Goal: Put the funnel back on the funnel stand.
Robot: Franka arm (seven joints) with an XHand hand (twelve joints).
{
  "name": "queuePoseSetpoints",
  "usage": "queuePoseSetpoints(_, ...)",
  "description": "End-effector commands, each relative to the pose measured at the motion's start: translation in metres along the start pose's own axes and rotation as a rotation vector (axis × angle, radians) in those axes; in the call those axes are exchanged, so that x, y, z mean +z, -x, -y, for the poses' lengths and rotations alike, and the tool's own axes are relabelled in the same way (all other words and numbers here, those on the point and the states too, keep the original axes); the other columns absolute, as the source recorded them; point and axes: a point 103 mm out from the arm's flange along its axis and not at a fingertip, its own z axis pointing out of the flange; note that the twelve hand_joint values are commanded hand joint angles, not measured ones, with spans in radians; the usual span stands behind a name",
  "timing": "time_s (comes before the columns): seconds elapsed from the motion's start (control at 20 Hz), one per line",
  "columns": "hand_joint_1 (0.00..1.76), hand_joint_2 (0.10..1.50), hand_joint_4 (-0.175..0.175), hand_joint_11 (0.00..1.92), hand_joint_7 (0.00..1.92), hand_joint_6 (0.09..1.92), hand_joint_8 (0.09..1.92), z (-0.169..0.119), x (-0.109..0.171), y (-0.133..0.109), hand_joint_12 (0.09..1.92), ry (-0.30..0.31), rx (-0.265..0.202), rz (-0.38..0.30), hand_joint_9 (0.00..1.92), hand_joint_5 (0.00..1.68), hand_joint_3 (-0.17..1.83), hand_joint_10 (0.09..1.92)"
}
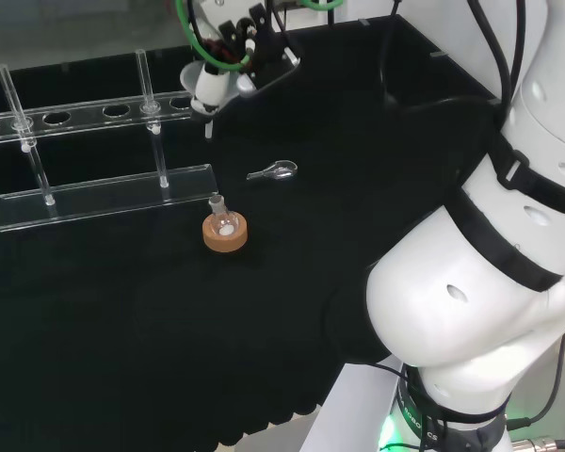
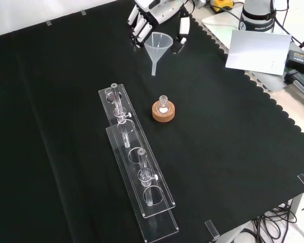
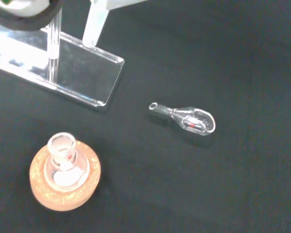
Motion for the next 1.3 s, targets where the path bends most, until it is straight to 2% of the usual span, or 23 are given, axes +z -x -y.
queuePoseSetpoints(0.05,0.8,0.69,0.004,0.69,0.62,0.59,0.66,-0.01,-0.013,0.015,1.24,0.001,0.016,0.005,1.06,0.53,0.54,0.41)
queuePoseSetpoints(0.6,0.8,0.69,-0.001,0.69,0.61,0.58,0.67,-0.046,-0.037,0.027,1.24,0.013,0.007,-0.01,1.05,0.5,0.54,0.41)
queuePoseSetpoints(0.9,0.8,0.69,-0.003,0.69,0.61,0.57,0.67,-0.067,-0.049,0.023,1.24,0.012,-0.005,0.014,1.05,0.49,0.55,0.41)
queuePoseSetpoints(1.3,0.8,0.69,-0.004,0.68,0.6,0.57,0.67,-0.089,-0.047,0.015,1.24,-0.008,-0.027,0.027,1.04,0.49,0.55,0.41)
